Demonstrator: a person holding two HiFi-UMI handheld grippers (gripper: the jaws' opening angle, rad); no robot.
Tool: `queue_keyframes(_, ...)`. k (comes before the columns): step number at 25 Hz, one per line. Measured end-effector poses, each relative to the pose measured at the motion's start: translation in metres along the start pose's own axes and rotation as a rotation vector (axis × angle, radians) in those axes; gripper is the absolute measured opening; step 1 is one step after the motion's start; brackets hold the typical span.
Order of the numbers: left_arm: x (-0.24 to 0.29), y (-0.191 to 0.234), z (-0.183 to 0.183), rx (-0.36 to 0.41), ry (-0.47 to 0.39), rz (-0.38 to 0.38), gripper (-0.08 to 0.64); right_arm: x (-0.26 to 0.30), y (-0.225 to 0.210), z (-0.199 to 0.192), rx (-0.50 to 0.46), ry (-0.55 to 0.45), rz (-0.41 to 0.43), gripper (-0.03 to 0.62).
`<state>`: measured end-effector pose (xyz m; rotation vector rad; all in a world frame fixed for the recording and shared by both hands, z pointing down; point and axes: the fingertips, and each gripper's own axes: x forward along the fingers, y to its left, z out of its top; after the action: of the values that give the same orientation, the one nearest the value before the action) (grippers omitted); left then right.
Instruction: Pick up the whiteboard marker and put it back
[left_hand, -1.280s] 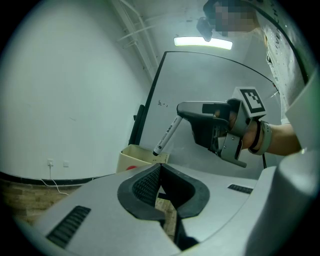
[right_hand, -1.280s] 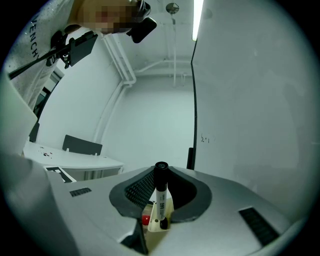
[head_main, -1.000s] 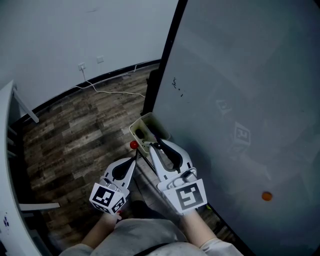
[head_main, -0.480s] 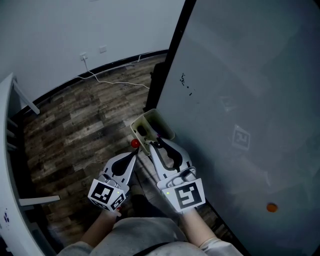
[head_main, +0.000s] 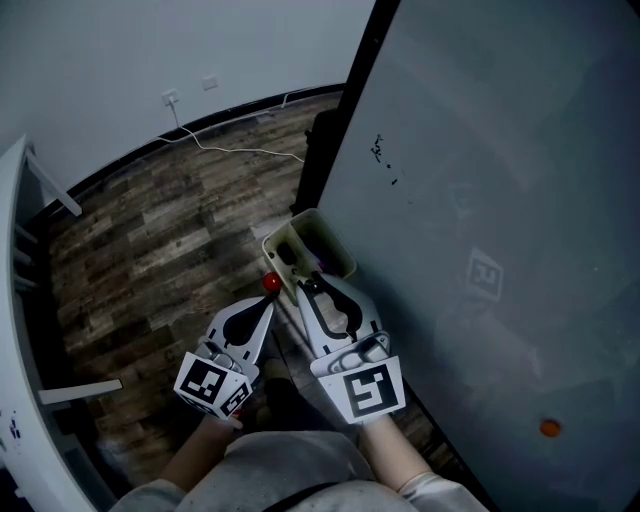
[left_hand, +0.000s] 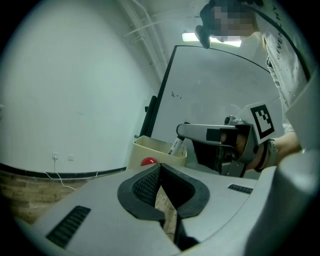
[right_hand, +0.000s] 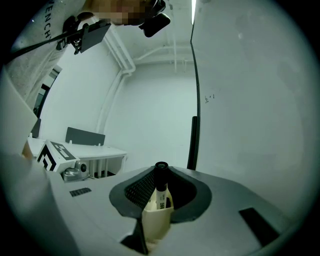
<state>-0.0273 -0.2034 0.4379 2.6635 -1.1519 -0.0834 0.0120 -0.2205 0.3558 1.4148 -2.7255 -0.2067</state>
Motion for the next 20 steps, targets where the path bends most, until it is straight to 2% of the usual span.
queue_keyframes(5,0.004,-0.001,-0.003,-0.003,0.006,-0.004,0.015,0.000,0.003,-0.007,-0.029,0.020,0.001,0.084)
queue_keyframes(18,0.005,-0.005,-0.011,-0.011,0.027,-0.004,0.014,-0.008,0.003,-0.013,0.012,-0.003,-0.025,0.084)
queue_keyframes(20,0.005,-0.005,-0.012,-0.012,0.030,-0.004,0.014,-0.010,0.005,-0.019,-0.009,0.028,-0.021,0.084)
